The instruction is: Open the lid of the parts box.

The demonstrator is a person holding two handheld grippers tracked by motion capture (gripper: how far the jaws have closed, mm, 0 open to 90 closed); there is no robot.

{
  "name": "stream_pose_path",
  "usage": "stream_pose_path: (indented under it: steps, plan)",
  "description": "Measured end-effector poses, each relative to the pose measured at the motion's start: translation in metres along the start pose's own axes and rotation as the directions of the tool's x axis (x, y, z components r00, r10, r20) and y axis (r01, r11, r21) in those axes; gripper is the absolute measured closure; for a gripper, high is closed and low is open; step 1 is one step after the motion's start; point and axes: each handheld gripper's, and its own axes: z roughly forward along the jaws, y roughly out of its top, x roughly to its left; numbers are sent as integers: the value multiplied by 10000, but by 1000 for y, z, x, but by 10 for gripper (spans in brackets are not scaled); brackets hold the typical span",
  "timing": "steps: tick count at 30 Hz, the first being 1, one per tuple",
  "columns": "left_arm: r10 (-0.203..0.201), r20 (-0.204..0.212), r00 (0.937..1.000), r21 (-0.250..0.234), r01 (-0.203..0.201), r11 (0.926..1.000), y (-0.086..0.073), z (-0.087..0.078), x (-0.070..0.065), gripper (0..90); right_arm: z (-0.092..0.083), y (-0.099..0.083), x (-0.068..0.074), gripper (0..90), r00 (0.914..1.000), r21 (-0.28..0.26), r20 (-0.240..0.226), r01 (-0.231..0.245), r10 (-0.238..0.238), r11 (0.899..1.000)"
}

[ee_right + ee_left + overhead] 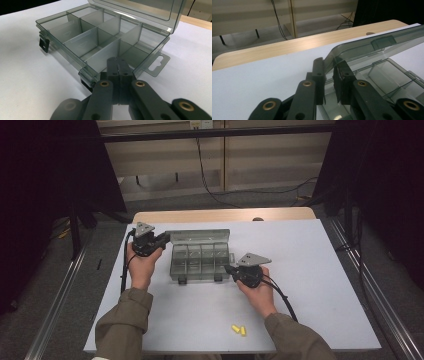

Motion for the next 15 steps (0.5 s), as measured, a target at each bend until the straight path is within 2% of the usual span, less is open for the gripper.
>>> stream_pose_path:
  steps: [15]
  plan:
    - [-82, -191, 9998, -45, 81, 10000, 9, 12, 5, 816, 0, 0, 0, 900, 10000, -1, -28, 28, -28, 10000]
